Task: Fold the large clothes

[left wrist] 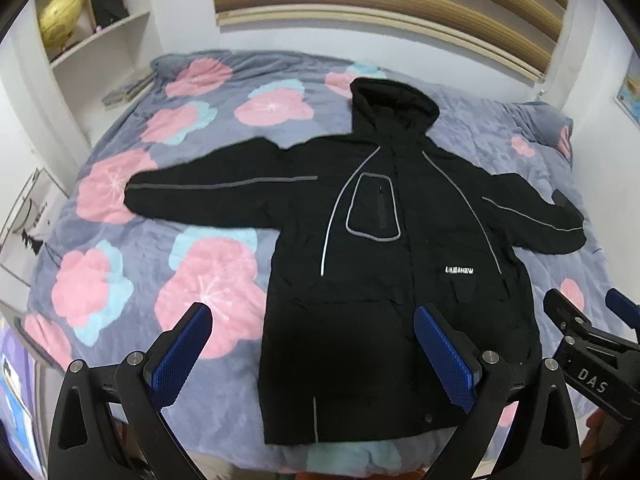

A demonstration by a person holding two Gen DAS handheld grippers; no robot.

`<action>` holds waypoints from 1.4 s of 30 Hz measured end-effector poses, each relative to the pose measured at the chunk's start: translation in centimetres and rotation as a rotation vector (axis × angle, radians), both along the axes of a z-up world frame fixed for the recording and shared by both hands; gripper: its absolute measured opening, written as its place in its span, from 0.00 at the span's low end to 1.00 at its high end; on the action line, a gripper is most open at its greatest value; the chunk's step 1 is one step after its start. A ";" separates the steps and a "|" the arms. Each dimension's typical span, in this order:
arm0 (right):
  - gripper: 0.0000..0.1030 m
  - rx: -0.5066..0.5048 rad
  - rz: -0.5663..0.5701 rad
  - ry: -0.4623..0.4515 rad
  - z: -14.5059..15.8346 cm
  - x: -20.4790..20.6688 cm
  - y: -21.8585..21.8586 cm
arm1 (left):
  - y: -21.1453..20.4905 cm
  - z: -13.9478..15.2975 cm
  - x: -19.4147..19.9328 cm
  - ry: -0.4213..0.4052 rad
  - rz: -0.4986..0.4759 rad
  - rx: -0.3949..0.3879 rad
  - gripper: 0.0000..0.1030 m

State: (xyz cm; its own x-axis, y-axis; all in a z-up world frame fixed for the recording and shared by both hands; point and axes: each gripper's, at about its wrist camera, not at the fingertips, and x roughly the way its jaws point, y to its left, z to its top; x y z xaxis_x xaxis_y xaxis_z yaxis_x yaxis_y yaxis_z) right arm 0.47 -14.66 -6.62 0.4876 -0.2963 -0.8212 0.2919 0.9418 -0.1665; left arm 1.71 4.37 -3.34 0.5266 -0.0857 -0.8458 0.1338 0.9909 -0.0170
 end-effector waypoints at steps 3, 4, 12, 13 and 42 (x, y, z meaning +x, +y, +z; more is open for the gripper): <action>1.00 -0.028 0.013 -0.012 0.3 -0.2 0.2 | 0.1 0.1 0.2 -0.021 0.004 -0.005 0.98; 1.00 -0.049 0.021 -0.019 0.3 -0.3 0.2 | 0.1 0.3 0.2 -0.021 0.019 -0.004 0.98; 1.00 -0.030 0.041 -0.091 2.3 0.2 -2.7 | -2.1 3.5 -0.5 -0.070 0.134 0.068 0.98; 1.00 -0.037 0.045 -0.098 2.5 0.2 -3.2 | -2.7 4.0 -0.7 -0.070 0.147 0.063 0.98; 1.00 0.001 0.160 -0.078 1.5 0.3 -15.3 | -17.4 4.1 -5.1 -0.038 0.214 0.074 0.98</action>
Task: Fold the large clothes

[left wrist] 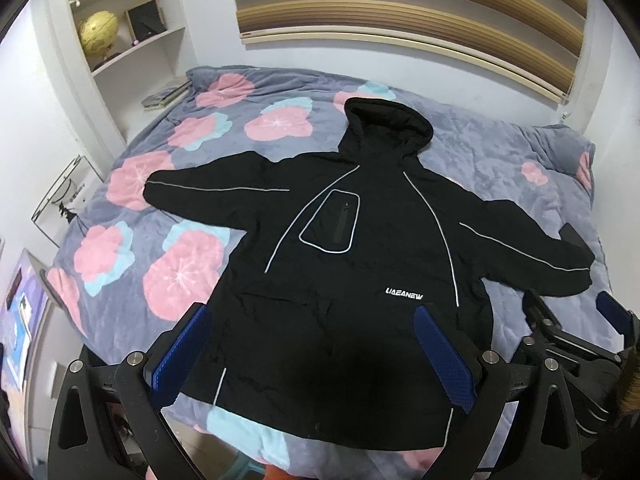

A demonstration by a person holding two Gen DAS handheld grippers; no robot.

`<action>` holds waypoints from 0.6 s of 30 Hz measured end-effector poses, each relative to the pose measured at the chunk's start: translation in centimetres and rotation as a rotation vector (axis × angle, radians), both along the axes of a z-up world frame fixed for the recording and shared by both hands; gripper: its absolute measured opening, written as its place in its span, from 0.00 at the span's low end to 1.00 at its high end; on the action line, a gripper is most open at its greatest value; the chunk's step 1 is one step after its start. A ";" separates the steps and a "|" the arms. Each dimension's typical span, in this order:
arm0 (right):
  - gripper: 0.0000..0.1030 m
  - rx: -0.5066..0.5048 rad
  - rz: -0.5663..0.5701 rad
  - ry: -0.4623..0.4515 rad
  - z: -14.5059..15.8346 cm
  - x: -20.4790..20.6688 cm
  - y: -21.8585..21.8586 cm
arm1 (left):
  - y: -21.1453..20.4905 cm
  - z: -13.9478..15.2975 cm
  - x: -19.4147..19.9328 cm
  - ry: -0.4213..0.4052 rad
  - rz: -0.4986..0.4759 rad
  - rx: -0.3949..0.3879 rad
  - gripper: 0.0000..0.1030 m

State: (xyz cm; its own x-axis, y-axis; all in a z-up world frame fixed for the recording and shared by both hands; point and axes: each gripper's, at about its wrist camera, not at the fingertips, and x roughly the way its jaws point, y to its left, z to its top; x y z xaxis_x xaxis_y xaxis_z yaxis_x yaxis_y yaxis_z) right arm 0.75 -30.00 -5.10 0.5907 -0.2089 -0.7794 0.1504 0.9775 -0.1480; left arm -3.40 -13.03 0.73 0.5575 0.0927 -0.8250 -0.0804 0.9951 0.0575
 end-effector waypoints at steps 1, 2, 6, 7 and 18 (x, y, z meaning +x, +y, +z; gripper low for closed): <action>1.00 -0.001 0.012 0.005 -0.2 0.2 0.2 | 0.0 0.0 0.0 0.001 0.007 0.001 0.98; 1.00 -0.004 0.020 0.009 -0.4 0.3 0.5 | 0.1 -0.1 -0.1 0.001 0.015 0.002 0.98; 1.00 -0.008 0.055 0.027 -1.2 0.8 1.0 | 0.3 -0.5 0.0 0.007 0.042 0.008 0.98; 1.00 -0.008 0.062 0.030 -1.3 0.9 1.1 | 0.3 -0.5 0.1 0.011 0.045 0.009 0.98; 1.00 0.030 0.060 0.046 -2.0 1.6 0.8 | 0.4 -1.1 0.9 0.038 0.020 0.034 0.98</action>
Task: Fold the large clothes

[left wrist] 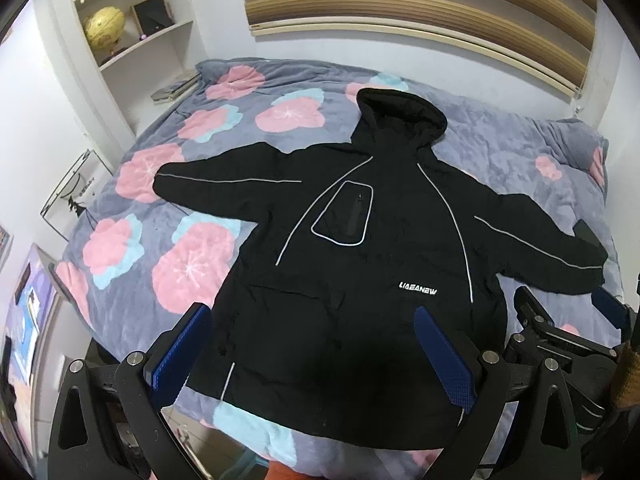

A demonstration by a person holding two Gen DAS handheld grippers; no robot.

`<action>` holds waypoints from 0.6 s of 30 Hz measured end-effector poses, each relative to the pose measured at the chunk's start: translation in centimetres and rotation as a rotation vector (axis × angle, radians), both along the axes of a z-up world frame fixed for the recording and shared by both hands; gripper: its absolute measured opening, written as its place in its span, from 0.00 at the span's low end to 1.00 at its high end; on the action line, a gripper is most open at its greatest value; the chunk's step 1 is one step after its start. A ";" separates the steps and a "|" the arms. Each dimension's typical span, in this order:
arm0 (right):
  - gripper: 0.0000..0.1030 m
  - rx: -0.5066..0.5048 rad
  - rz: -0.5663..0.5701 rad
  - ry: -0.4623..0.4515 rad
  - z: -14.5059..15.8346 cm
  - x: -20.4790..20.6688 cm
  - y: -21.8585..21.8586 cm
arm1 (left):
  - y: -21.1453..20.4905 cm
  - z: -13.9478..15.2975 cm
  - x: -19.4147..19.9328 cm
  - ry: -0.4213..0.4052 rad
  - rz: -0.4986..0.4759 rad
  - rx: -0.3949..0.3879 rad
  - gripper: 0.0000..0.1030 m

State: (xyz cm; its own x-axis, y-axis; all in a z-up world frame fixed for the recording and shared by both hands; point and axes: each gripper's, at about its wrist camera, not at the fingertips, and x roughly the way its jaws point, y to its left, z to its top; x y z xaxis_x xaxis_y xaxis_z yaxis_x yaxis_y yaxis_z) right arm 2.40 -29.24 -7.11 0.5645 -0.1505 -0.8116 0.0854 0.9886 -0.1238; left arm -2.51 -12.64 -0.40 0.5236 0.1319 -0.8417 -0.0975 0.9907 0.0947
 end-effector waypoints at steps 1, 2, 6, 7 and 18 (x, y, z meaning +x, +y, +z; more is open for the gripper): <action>1.00 -0.008 -0.004 0.003 -0.1 0.0 0.2 | 0.2 -0.1 0.2 0.006 -0.003 -0.001 0.98; 1.00 -0.017 -0.009 0.006 -0.1 0.1 0.5 | 0.5 -0.2 0.3 0.011 -0.008 -0.003 0.98; 1.00 -0.005 -0.038 0.007 0.0 0.3 1.6 | 2.3 -0.5 1.2 0.020 -0.035 -0.008 0.98; 1.00 0.001 -0.050 0.008 0.0 0.4 2.1 | 2.8 -0.5 1.5 0.023 -0.039 -0.007 0.98; 1.00 -0.007 -0.110 0.009 0.1 1.7 10.2 | 12.1 -0.4 5.4 0.013 -0.082 -0.031 0.98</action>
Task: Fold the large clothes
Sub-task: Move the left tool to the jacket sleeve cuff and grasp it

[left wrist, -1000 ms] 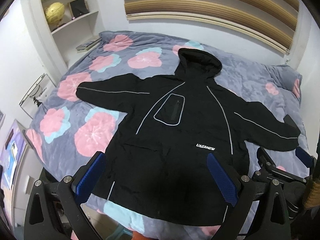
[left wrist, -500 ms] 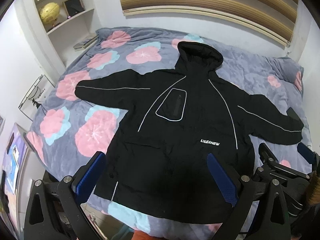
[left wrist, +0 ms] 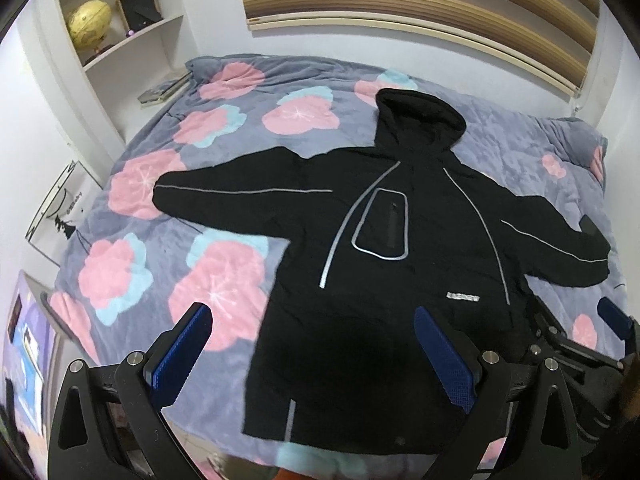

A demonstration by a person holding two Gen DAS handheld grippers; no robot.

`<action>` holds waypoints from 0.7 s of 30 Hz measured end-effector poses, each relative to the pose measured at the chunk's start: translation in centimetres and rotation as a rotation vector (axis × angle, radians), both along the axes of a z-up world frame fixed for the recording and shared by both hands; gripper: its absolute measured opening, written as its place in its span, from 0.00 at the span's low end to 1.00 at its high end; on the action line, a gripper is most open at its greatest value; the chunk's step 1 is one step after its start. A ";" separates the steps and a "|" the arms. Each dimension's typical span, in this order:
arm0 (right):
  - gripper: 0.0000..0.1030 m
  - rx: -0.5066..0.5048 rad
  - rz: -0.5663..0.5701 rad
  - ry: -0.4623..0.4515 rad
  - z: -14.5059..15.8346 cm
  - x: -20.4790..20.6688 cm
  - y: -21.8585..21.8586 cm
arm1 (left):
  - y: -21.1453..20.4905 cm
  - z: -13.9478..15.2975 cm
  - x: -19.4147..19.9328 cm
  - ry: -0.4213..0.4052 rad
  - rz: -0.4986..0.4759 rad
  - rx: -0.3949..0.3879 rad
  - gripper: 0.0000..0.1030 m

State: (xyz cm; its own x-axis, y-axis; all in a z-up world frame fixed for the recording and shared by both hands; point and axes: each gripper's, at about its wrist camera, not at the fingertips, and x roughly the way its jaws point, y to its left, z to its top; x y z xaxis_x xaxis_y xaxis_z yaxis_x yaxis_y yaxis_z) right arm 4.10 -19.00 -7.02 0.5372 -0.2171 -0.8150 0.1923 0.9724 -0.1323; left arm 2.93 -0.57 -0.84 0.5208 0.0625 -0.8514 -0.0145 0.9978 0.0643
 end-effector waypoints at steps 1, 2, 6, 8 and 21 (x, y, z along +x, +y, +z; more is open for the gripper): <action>1.00 0.000 -0.004 -0.001 0.0 0.2 0.9 | 0.8 -0.1 0.4 -0.001 -0.007 -0.003 0.98; 1.00 -0.001 -0.008 -0.002 -0.1 0.3 1.7 | 1.5 -0.3 0.9 -0.001 -0.015 -0.007 0.98; 1.00 0.001 -0.017 0.005 -0.7 0.7 5.0 | 6.2 -1.9 3.8 -0.002 -0.018 -0.061 0.98; 1.00 -0.002 -0.020 0.016 -1.2 0.8 6.4 | 8.8 -2.7 5.5 0.000 0.009 -0.099 0.98; 1.00 -0.130 -0.008 0.082 -3.2 9.0 11.8 | 30.7 -13.5 19.5 -0.033 0.345 -0.300 0.98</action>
State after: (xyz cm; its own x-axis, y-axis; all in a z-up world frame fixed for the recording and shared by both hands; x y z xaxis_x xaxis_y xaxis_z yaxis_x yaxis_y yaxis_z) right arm 13.09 -7.21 -10.20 0.4680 -0.3281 -0.8205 0.1835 0.9444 -0.2729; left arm 22.44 30.17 -14.34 0.5403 -0.0101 -0.8414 -0.3461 0.9087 -0.2332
